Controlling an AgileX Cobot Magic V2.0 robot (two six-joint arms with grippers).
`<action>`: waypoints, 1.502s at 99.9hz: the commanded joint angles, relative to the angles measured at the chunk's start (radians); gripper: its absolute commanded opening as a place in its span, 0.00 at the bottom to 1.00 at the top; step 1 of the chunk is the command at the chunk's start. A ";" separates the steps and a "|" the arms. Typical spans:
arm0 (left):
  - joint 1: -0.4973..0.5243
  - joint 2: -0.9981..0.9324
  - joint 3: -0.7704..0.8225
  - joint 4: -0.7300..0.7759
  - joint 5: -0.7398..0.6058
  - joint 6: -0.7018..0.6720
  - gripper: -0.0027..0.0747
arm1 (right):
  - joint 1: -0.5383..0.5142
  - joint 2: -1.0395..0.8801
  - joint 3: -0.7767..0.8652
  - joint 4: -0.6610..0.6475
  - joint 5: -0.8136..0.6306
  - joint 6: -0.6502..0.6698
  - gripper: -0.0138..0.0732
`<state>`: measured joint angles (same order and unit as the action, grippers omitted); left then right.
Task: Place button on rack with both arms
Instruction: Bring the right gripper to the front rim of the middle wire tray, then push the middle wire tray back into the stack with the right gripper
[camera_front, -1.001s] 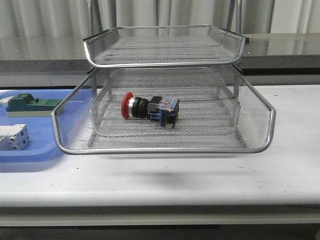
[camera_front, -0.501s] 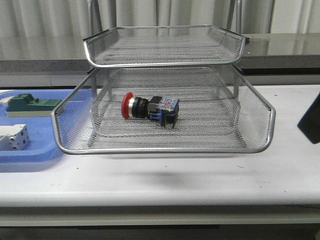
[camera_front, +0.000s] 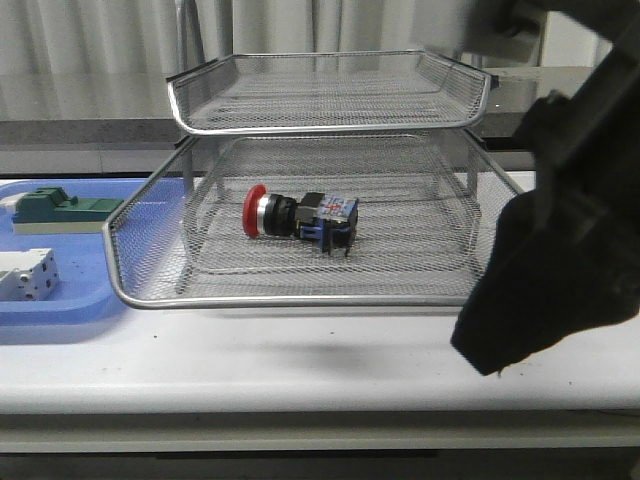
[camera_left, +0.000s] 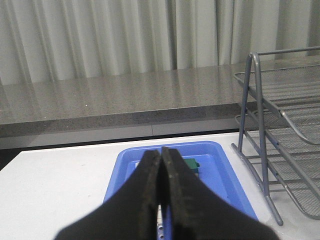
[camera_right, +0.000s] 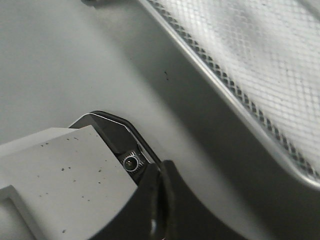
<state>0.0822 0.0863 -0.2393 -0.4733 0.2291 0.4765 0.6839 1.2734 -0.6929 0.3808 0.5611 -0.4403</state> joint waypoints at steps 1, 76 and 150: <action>0.001 0.010 -0.025 -0.016 -0.075 -0.008 0.01 | 0.041 0.010 -0.034 -0.035 -0.101 -0.017 0.08; 0.001 0.010 -0.025 -0.016 -0.075 -0.008 0.01 | 0.154 0.223 -0.034 -0.168 -0.537 -0.017 0.08; 0.001 0.010 -0.025 -0.016 -0.075 -0.008 0.01 | -0.116 0.224 -0.047 -0.170 -0.723 -0.025 0.09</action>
<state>0.0822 0.0863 -0.2393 -0.4733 0.2291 0.4765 0.6043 1.5281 -0.6993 0.2214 -0.0651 -0.4538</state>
